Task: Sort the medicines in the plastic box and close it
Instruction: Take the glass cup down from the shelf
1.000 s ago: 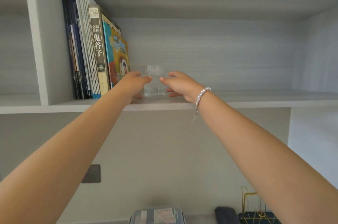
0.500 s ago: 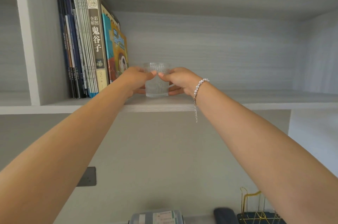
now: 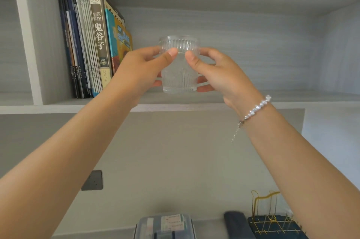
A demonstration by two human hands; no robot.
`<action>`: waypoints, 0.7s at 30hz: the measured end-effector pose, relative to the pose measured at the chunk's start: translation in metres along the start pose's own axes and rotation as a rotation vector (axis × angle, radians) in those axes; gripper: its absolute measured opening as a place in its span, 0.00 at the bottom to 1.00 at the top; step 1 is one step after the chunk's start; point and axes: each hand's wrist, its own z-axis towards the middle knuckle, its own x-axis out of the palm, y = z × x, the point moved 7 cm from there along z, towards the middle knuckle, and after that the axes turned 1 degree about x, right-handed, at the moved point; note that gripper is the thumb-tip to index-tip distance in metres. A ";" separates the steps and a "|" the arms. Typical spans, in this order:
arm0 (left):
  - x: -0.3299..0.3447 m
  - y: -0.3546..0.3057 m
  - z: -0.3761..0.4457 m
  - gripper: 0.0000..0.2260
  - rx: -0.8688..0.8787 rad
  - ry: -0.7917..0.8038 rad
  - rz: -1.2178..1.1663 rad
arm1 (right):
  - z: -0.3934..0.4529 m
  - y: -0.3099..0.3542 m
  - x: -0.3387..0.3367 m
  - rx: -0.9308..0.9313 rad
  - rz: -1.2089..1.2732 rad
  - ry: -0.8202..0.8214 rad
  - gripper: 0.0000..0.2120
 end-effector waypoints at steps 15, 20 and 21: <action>0.065 0.027 -0.136 0.26 -0.083 0.209 -0.206 | -0.164 -0.045 -0.053 0.048 -0.140 -0.009 0.27; 0.088 0.072 -0.180 0.24 -0.205 0.283 -0.296 | -0.204 -0.095 -0.039 0.140 -0.162 0.108 0.33; 0.092 0.081 -0.189 0.22 -0.233 0.302 -0.310 | -0.211 -0.108 -0.035 0.169 -0.141 0.134 0.33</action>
